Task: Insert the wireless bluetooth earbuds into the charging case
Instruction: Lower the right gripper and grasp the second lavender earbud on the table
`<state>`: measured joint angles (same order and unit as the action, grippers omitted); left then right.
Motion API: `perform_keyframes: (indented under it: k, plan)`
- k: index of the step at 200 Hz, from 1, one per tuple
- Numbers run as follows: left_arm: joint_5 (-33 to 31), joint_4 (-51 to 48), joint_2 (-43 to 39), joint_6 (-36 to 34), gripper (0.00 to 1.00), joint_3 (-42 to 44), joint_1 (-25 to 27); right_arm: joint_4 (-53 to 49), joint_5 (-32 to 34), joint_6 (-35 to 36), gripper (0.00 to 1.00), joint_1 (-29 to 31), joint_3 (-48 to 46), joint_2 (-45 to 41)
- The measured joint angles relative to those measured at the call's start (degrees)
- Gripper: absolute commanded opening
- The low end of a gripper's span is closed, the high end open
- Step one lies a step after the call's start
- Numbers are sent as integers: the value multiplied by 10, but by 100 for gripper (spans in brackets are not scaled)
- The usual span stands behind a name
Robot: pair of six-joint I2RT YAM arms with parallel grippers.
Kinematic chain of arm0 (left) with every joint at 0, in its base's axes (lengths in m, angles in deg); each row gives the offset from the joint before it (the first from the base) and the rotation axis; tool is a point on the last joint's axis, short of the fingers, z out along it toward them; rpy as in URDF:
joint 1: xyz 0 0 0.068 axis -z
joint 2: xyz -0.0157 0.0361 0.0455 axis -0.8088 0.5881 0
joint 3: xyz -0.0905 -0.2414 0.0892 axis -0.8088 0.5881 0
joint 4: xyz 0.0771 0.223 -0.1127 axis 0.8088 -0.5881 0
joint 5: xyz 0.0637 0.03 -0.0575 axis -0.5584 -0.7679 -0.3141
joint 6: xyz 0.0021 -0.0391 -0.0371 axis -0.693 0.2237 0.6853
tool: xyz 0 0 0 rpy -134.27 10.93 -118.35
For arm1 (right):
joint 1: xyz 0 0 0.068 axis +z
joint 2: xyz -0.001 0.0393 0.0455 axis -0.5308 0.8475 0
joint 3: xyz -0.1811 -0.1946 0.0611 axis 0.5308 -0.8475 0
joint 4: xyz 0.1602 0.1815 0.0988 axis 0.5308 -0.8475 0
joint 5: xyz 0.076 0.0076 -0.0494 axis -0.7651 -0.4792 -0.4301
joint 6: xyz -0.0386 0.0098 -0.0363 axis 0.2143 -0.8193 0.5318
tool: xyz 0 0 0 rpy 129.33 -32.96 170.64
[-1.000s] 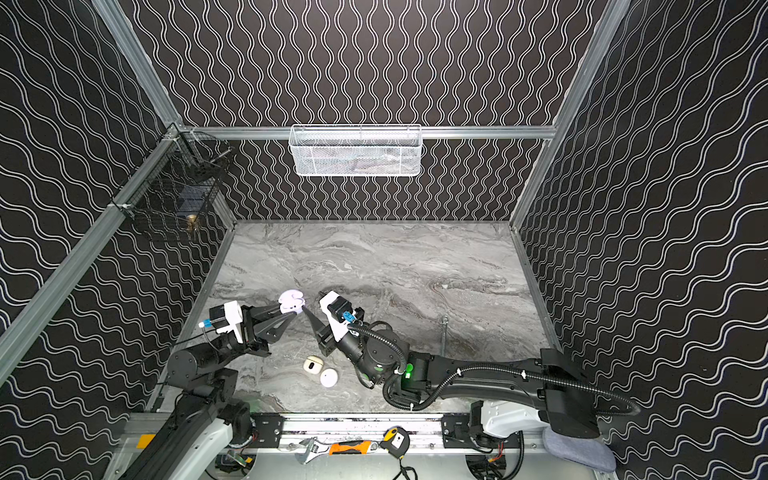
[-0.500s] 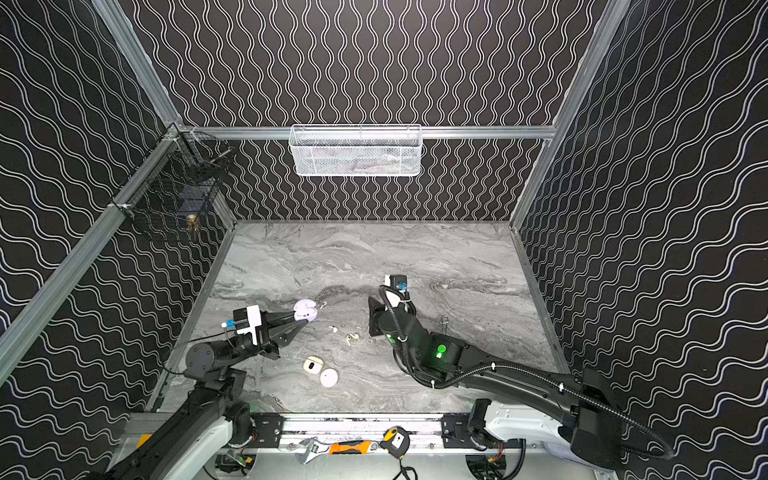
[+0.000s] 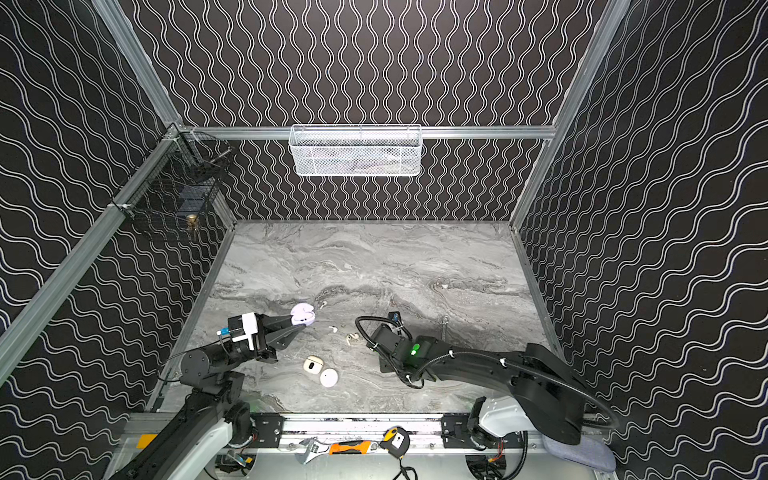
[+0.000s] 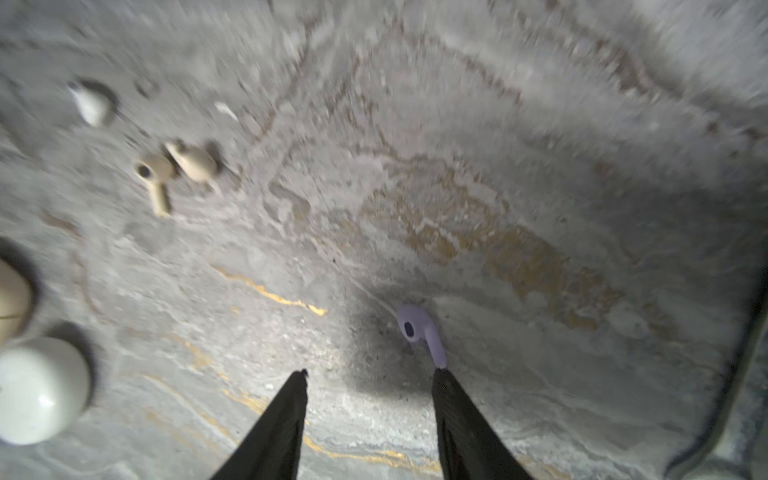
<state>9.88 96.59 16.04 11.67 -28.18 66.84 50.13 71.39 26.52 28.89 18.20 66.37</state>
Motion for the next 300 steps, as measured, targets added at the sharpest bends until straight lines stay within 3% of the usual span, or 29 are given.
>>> perform_keyframes:
  k: [91, 201, 300]
  plan:
    - [-4, -11, -2, -1, 0, -3, 0, -26, -13, 0, 57, -23, 2, 38]
    - [-7, -35, -8, -13, 0, -7, 0, 0, -71, 8, 44, -24, -1, 45]
    - [-20, -55, -11, -13, 0, -16, 0, -39, 4, -10, 46, -26, 48, 94]
